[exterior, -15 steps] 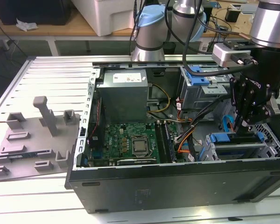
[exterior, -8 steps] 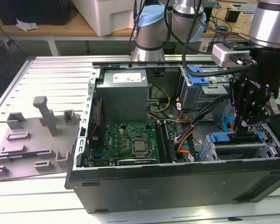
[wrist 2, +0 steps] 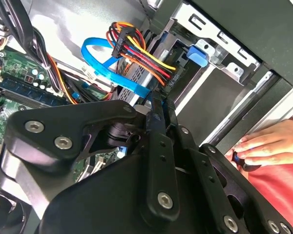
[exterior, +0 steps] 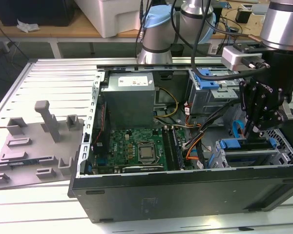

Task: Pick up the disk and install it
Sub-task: 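Insert the second disk wire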

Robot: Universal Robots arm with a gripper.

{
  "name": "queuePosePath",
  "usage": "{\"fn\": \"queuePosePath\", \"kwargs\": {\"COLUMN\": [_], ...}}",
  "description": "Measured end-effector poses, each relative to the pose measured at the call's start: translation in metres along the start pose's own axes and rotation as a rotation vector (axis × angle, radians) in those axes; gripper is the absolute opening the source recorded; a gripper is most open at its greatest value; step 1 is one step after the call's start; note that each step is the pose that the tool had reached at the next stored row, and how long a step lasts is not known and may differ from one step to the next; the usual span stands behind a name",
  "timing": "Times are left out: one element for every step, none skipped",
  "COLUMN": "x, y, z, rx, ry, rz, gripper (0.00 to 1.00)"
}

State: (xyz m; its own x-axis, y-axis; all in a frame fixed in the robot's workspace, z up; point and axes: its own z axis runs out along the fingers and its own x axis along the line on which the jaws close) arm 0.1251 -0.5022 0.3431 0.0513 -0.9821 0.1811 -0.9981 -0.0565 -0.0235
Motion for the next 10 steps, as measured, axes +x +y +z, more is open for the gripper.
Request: {"fn": "queuePosePath", "kwargs": {"x": [0.0000,0.0000,-0.0001,-0.0001,-0.0001,-0.0001,-0.0001,-0.0002,-0.0003,0.0003], "y": [0.0000,0.0000,0.0000,0.0000,0.0000,0.0000,0.0000,0.0001,0.0002,0.0003], "z": [0.0002,0.0003,0.0004,0.0005,0.0005,0.0006,0.0007,0.0020,0.0033,0.0049], "rx": [0.0006,0.0009,0.0014,0.0019,0.0022,0.0026,0.0028,0.0057,0.0068,0.0072], "ry": [0.0000,-0.0001,-0.0001,-0.0002,-0.0002,-0.0003,-0.0004,-0.0006,-0.0007,-0.0011], "rz": [-0.003,-0.005,-0.008,-0.010,-0.012,-0.014,-0.015,-0.031,-0.037,-0.039], "gripper": [0.16,0.16,0.16,0.16,0.16,0.16,0.16,0.16,0.16,0.16]}}
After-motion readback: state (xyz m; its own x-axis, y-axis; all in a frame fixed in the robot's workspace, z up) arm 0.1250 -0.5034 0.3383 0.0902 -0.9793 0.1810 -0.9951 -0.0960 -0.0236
